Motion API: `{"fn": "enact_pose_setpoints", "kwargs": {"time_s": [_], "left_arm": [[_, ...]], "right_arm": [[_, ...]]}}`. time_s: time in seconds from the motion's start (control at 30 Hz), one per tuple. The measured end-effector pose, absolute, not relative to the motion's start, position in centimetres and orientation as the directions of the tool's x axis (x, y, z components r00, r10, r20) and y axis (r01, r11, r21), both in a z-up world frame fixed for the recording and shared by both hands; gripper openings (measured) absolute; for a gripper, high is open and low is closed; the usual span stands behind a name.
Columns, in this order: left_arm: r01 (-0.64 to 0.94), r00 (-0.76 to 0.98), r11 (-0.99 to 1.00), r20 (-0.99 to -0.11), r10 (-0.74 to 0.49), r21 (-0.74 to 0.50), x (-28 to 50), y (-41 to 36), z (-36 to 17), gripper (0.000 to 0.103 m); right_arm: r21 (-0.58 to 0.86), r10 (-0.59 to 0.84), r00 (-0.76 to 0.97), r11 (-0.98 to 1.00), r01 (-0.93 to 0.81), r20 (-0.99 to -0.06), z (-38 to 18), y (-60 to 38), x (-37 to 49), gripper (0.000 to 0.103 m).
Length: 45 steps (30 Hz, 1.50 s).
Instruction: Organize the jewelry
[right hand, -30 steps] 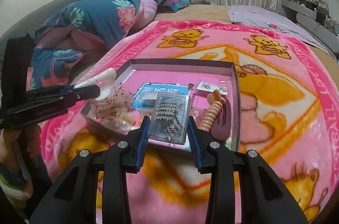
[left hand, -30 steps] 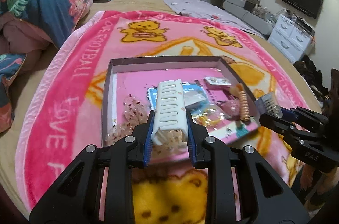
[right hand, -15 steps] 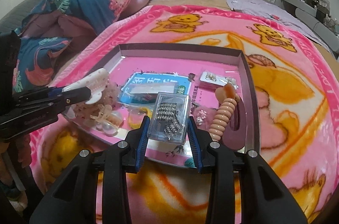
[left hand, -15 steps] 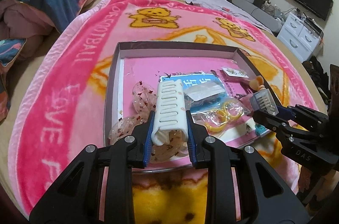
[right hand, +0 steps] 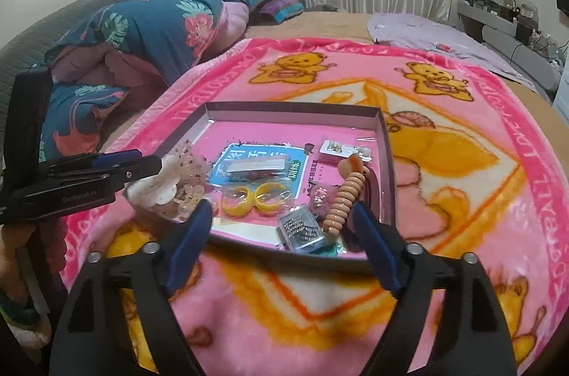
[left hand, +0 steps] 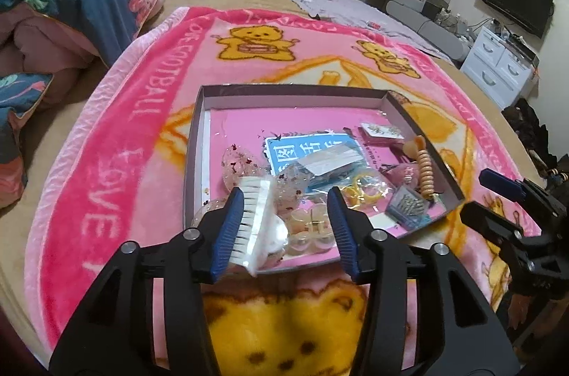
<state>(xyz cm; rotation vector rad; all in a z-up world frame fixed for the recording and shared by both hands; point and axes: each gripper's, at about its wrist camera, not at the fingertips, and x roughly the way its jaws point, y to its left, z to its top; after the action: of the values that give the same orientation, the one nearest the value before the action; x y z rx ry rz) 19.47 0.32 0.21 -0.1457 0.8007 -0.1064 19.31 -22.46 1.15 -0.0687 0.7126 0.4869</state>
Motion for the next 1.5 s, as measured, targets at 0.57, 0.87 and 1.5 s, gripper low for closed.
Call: {"fn": "enact_pose_setpoints", "kwargs": {"time_s": [0.57, 0.87, 1.5], "left_arm": [[0.050, 0.769, 0.988, -0.625, -0.129, -0.143, 12.4, -0.7, 5.1, 0.093], [0.046, 0.785, 0.990, -0.609, -0.116, -0.130, 8.6, -1.2, 5.3, 0.093], [0.013, 0.764, 0.990, -0.637, -0.102, -0.144, 5.0, -0.9, 1.0, 0.094]], "right_arm": [[0.116, 0.427, 0.729, 0.892, -0.437, -0.534, 5.7, -25.5, 12.6, 0.099], [0.125, 0.430, 0.754, 0.895, -0.429, -0.497, 6.3, -26.7, 10.1, 0.099], [0.098, 0.386, 0.766, 0.913, -0.395, -0.514, 1.8, -27.4, 5.9, 0.099]]}}
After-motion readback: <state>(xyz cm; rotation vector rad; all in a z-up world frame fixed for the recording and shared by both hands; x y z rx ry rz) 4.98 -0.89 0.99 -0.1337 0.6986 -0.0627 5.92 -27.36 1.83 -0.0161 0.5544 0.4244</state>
